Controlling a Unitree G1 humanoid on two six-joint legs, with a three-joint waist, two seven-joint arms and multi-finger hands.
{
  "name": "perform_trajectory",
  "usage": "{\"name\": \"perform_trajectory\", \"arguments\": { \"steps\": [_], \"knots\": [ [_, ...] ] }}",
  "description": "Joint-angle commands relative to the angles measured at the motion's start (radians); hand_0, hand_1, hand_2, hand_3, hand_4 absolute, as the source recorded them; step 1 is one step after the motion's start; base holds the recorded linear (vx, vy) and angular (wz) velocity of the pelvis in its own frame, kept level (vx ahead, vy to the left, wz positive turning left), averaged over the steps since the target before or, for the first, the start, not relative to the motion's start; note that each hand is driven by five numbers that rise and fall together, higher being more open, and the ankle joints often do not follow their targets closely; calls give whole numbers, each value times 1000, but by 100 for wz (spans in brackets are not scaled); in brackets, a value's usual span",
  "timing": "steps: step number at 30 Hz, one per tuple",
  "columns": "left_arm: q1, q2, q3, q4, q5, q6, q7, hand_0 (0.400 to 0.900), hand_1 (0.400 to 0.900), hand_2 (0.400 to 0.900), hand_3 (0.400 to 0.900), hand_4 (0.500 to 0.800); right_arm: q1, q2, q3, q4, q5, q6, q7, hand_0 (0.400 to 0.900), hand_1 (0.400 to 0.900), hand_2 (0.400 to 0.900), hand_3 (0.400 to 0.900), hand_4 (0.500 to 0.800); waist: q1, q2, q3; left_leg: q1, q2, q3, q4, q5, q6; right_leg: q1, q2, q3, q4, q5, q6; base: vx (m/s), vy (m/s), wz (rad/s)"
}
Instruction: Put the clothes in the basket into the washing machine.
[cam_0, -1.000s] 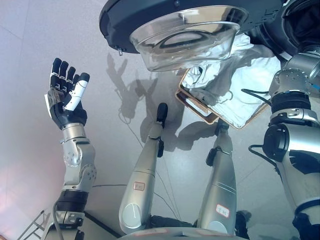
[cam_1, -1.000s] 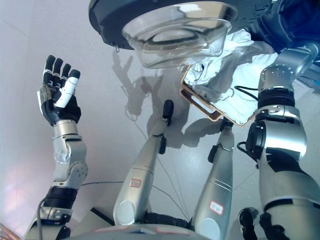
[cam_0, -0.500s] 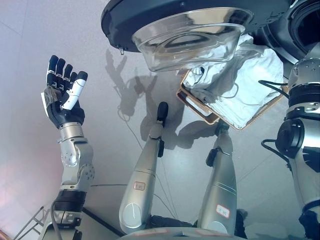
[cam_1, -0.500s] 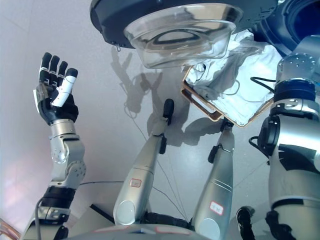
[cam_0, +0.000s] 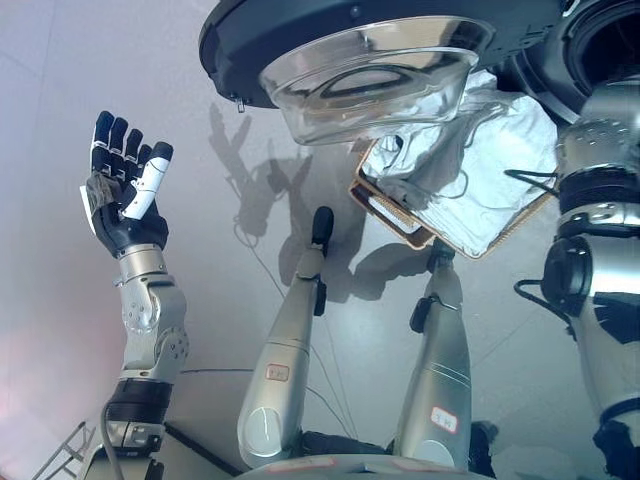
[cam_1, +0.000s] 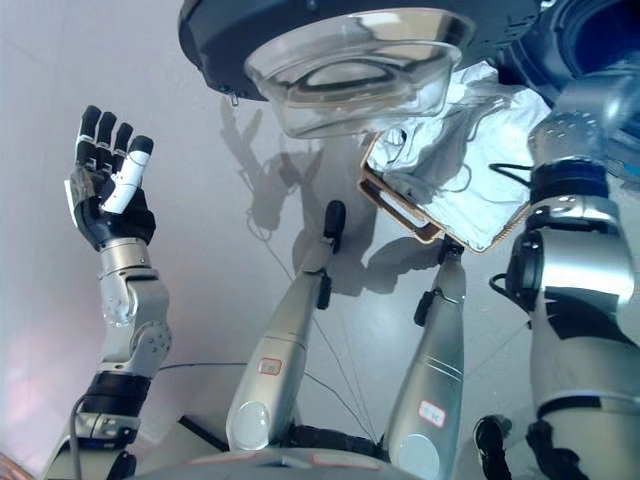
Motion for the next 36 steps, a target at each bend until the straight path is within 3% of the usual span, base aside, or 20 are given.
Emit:
{"name": "perform_trajectory", "arguments": {
  "steps": [1, 7, 16, 20, 25, 32, 36],
  "knots": [
    [37, 36, 126, -95, 40, -108, 12, 900, 900, 900, 900, 800, 39, -49, 147, -92, -263, 30, -18, 900, 900, 900, 900, 800, -30, 56, -39, 32, -14, -9, -116, 6, 9, 28, 20, 15, 46, -64, -3, -35, -24, -6],
    [50, 46, 159, -76, 70, -97, 7, 900, 900, 900, 900, 800, 221, -47, 234, -178, -680, 155, -75, 900, 900, 900, 900, 800, -54, 31, -39, 31, -6, -10, -96, 6, 10, 39, 28, 13, 47, -59, -8, -31, -31, -4],
    [8, 31, 181, -44, 102, -94, 34, 900, 900, 900, 900, 800, 417, -7, 204, -322, -940, 205, -118, 900, 900, 900, 900, 800, -76, 6, -39, 77, 3, -10, -75, -2, 6, 97, 29, 1, 53, -67, -10, -6, -10, -1],
    [-9, 37, 189, -4, 117, -89, 30, 900, 900, 900, 900, 800, 460, -55, 204, -388, -1116, 249, -154, 900, 900, 900, 900, 800, -77, -6, -41, 150, 11, -17, -81, -7, 7, 169, 21, -11, 51, -72, -6, 19, -8, 0],
    [-10, 42, 191, 86, 99, -77, -2, 900, 900, 900, 900, 800, 502, -115, 248, -418, -1307, 305, -143, 900, 900, 900, 900, 800, -72, -30, -83, 240, 23, -36, -110, -6, 3, 270, 16, -33, 37, -87, -1, 73, -38, 9],
    [-9, 58, 170, 284, 108, -32, -32, 900, 900, 900, 900, 800, 617, -55, 224, -386, -1222, 271, -92, 900, 900, 900, 900, 800, -69, -69, -179, 408, 64, -58, -194, 11, -8, 445, 20, -78, -2, -104, 9, 130, -36, 11],
    [20, 74, 182, 339, 113, -20, -51, 900, 900, 900, 900, 800, 726, 2, 184, -400, -1139, 232, -43, 900, 900, 900, 900, 800, -77, -93, -233, 509, 87, -64, -258, 20, -11, 540, 32, -101, -31, -115, 14, 148, -18, 6]
  ]
}}
